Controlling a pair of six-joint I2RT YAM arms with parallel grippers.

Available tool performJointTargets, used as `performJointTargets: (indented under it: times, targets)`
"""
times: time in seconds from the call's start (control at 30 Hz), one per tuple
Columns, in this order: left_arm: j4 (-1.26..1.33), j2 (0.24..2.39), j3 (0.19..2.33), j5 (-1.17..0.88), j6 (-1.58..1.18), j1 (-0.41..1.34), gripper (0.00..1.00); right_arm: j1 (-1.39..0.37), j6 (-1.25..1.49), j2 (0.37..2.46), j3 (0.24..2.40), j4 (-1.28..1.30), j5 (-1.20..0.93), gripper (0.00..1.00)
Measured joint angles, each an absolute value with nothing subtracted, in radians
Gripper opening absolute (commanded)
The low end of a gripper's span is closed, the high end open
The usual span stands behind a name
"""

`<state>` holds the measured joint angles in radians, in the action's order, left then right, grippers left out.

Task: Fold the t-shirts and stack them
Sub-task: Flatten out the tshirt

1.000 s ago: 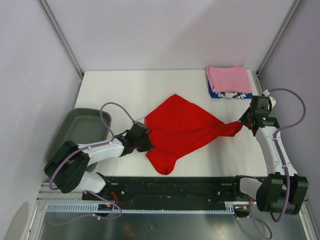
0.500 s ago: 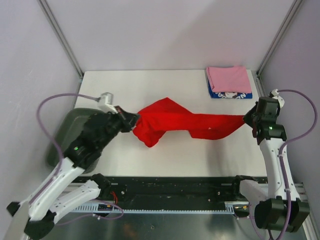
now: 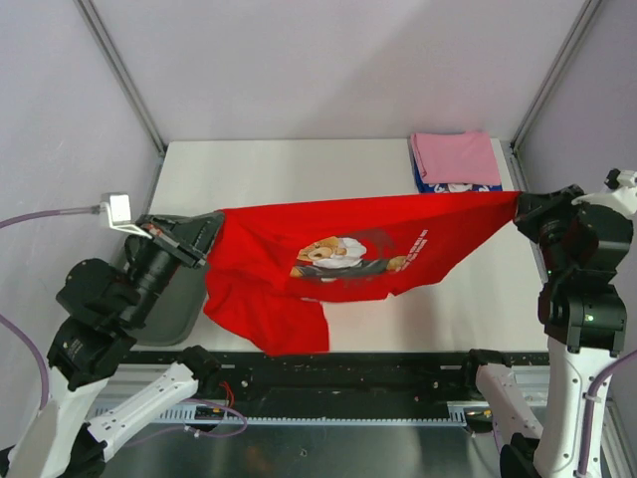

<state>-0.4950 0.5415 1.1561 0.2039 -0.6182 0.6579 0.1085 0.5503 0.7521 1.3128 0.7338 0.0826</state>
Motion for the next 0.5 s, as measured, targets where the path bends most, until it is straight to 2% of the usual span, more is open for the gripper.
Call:
performJointTargets:
  times: [0.13,0.27,0.4,0.5]
  targets:
    - [-0.497,0.591,1.217,0.263,-0.611,0.658,0.0,0.109,0.55,0.766,1.362,0.718,0.036,0.0]
    - [-0.493,0.734,1.273,0.307,-0.601,0.615,0.0,0.11,0.55,0.854,1.367,0.665,-0.033,0.0]
    - [-0.436,0.995,1.356,0.217,-0.602,0.44,0.0,0.11,0.55,1.019,1.368,0.535,-0.099,0.0]
    - [-0.397,1.24,1.493,0.097,-0.601,0.315,0.0,0.109,0.561,1.2,1.385,0.387,-0.15,0.0]
